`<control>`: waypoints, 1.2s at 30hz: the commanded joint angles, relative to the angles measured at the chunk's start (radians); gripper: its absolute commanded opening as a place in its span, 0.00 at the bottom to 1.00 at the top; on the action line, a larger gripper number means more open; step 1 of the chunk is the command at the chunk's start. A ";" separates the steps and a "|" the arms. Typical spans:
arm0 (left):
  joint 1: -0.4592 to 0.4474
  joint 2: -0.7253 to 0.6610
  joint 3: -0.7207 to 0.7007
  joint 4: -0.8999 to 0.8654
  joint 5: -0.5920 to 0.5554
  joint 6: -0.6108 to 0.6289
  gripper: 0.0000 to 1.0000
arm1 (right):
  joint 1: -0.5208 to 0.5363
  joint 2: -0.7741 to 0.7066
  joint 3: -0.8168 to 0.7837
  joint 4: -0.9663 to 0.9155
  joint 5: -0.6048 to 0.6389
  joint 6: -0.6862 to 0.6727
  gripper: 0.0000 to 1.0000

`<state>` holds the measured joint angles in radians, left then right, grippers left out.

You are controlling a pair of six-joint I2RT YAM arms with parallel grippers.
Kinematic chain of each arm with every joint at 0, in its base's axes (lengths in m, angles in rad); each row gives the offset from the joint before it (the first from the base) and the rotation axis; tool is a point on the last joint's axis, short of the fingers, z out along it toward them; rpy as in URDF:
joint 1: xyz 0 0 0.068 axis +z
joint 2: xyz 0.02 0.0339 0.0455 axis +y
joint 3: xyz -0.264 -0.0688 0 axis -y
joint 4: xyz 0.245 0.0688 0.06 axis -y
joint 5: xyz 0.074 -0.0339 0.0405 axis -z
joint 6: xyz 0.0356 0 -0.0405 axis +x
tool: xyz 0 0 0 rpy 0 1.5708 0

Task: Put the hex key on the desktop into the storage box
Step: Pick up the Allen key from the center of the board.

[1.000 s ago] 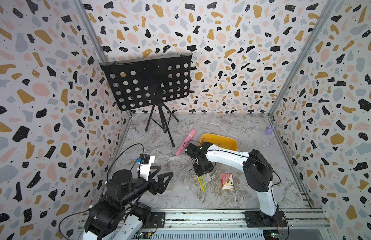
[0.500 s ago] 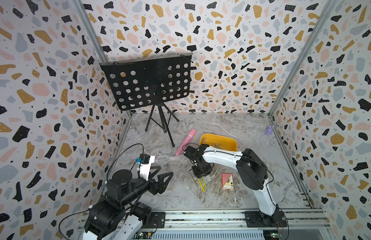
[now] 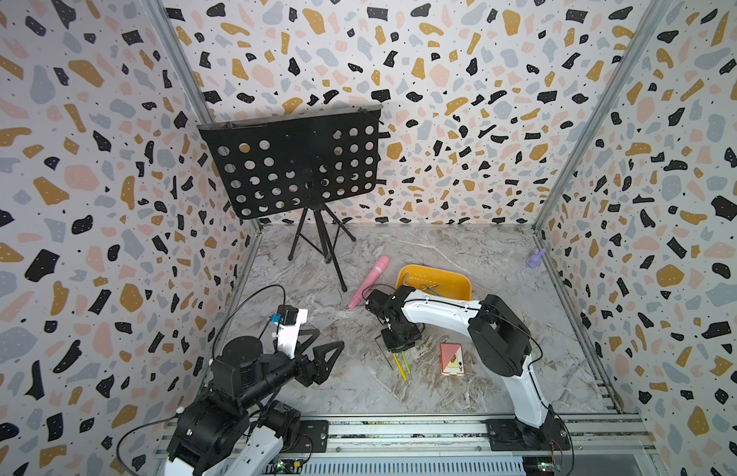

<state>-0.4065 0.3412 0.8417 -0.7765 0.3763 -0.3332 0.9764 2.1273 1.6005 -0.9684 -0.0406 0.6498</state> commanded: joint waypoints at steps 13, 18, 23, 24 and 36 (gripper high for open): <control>0.005 -0.005 -0.010 0.040 -0.005 -0.004 0.86 | 0.002 -0.020 -0.030 0.021 0.036 0.006 0.00; 0.005 -0.005 -0.011 0.040 -0.006 -0.004 0.86 | 0.002 -0.098 -0.047 0.022 0.051 0.018 0.00; 0.005 -0.005 -0.012 0.040 -0.006 -0.003 0.86 | 0.002 -0.197 -0.074 0.020 0.072 0.028 0.00; 0.005 -0.005 -0.011 0.040 -0.006 -0.004 0.86 | 0.004 -0.217 -0.078 0.019 0.079 0.025 0.00; 0.006 -0.006 -0.011 0.041 -0.006 -0.003 0.86 | -0.170 -0.404 0.019 0.033 0.121 -0.497 0.00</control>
<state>-0.4057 0.3412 0.8421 -0.7765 0.3763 -0.3332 0.8688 1.7607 1.5818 -0.9272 0.0582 0.3576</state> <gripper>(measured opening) 0.862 0.094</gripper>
